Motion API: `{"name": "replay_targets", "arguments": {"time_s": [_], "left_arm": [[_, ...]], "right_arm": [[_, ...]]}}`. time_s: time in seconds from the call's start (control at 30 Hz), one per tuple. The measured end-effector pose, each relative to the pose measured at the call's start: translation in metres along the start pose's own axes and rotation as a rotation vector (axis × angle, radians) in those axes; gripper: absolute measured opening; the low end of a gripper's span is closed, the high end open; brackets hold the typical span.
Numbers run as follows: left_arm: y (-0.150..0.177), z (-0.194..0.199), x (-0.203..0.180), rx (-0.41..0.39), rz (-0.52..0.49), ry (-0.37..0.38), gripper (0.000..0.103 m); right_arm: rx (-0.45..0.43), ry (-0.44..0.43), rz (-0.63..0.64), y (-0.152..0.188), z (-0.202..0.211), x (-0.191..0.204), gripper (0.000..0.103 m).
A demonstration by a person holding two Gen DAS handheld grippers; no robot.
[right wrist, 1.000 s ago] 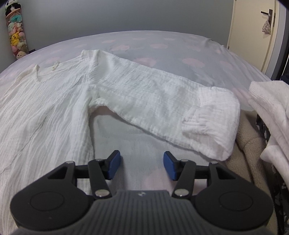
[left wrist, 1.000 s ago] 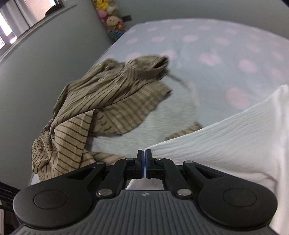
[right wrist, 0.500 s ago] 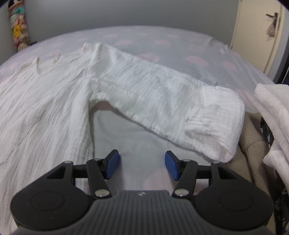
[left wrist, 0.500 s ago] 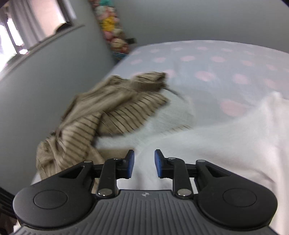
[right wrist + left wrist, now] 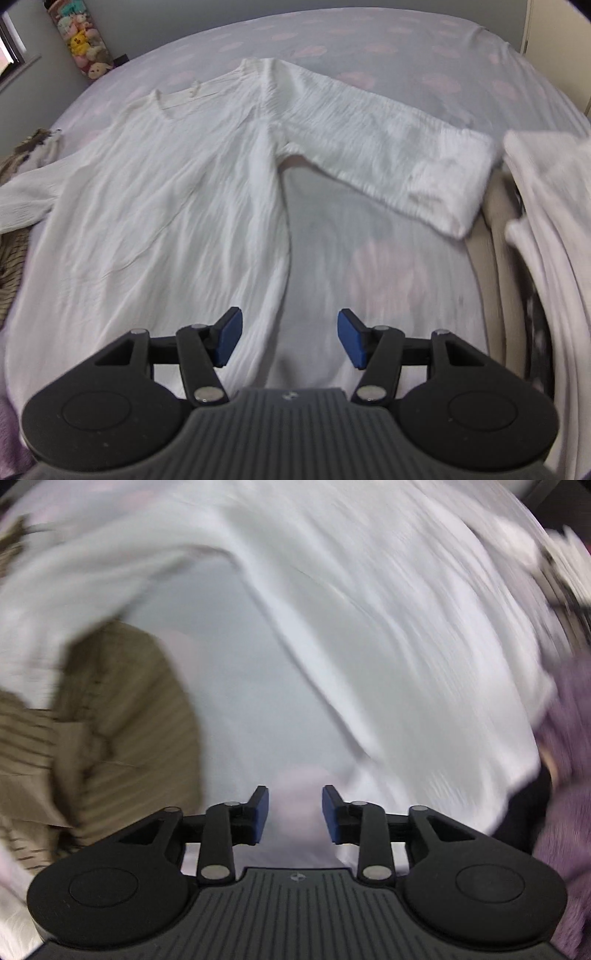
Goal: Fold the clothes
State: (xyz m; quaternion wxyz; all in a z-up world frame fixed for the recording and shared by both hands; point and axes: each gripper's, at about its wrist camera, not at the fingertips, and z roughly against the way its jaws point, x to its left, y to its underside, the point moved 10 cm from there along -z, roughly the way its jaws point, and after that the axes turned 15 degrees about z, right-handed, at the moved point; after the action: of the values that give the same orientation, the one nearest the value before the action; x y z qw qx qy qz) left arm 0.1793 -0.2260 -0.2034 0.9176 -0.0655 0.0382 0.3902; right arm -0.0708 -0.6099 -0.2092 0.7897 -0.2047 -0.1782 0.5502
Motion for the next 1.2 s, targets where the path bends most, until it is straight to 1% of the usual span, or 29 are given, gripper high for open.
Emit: {"name": "replay_targets", "arguments": {"time_s": [0.03, 0.07, 0.13, 0.23, 0.33, 0.4, 0.5, 0.6, 0.7, 0.83, 0.87, 0.9, 0.93, 1.0, 1.03, 1.07, 1.13, 1.2], "left_arm": [[0.005, -0.005, -0.006, 0.015, -0.012, 0.008, 0.040], [0.009, -0.009, -0.012, 0.029, -0.024, 0.014, 0.041], [0.015, -0.020, -0.019, 0.058, -0.045, 0.010, 0.041], [0.019, -0.037, -0.023, 0.092, -0.085, -0.026, 0.041], [0.020, -0.050, -0.028, 0.133, -0.093, -0.041, 0.041], [0.020, -0.058, -0.031, 0.160, -0.110, -0.057, 0.041], [0.019, -0.068, -0.035, 0.195, -0.136, -0.095, 0.041], [0.016, -0.075, -0.039, 0.205, -0.149, -0.122, 0.041], [0.013, -0.079, -0.042, 0.203, -0.149, -0.146, 0.041], [0.010, -0.082, -0.045, 0.192, -0.158, -0.179, 0.040], [0.009, -0.083, -0.046, 0.188, -0.159, -0.186, 0.039], [0.009, -0.083, -0.047, 0.183, -0.162, -0.193, 0.039], [0.008, -0.083, -0.048, 0.178, -0.164, -0.198, 0.037], [0.007, -0.080, -0.052, 0.165, -0.168, -0.198, 0.028], [0.006, -0.076, -0.054, 0.157, -0.170, -0.188, 0.018], [0.005, -0.070, -0.055, 0.148, -0.166, -0.173, 0.004], [0.002, -0.054, -0.056, 0.120, -0.129, -0.124, 0.004], [-0.003, -0.031, -0.052, 0.079, -0.095, -0.098, 0.004]], "right_arm": [[0.001, -0.009, 0.000, 0.005, 0.005, 0.004, 0.061], [0.007, -0.016, 0.008, 0.010, 0.009, 0.008, 0.061], [0.028, -0.025, 0.034, 0.019, 0.012, 0.014, 0.061], [0.066, -0.035, 0.062, 0.031, 0.012, 0.017, 0.061], [0.109, -0.048, 0.063, 0.039, 0.005, 0.017, 0.059], [0.137, -0.076, 0.062, 0.042, -0.001, 0.020, 0.054], [0.188, -0.137, 0.080, 0.047, -0.013, 0.031, 0.050], [0.227, -0.160, 0.143, 0.050, -0.021, 0.042, 0.048], [0.242, -0.171, 0.208, 0.051, -0.026, 0.055, 0.048], [0.264, -0.213, 0.275, 0.054, -0.036, 0.071, 0.047], [0.281, -0.217, 0.294, 0.056, -0.041, 0.075, 0.044], [0.301, -0.215, 0.324, 0.059, -0.044, 0.078, 0.031], [0.321, -0.210, 0.358, 0.063, -0.047, 0.082, 0.025], [0.325, -0.180, 0.417, 0.065, -0.047, 0.086, 0.011], [0.310, -0.177, 0.431, 0.064, -0.043, 0.088, 0.005], [0.290, -0.177, 0.437, 0.063, -0.038, 0.088, 0.005], [0.238, -0.187, 0.391, 0.056, -0.022, 0.082, 0.005], [0.185, -0.204, 0.314, 0.049, -0.001, 0.072, 0.005]]}}
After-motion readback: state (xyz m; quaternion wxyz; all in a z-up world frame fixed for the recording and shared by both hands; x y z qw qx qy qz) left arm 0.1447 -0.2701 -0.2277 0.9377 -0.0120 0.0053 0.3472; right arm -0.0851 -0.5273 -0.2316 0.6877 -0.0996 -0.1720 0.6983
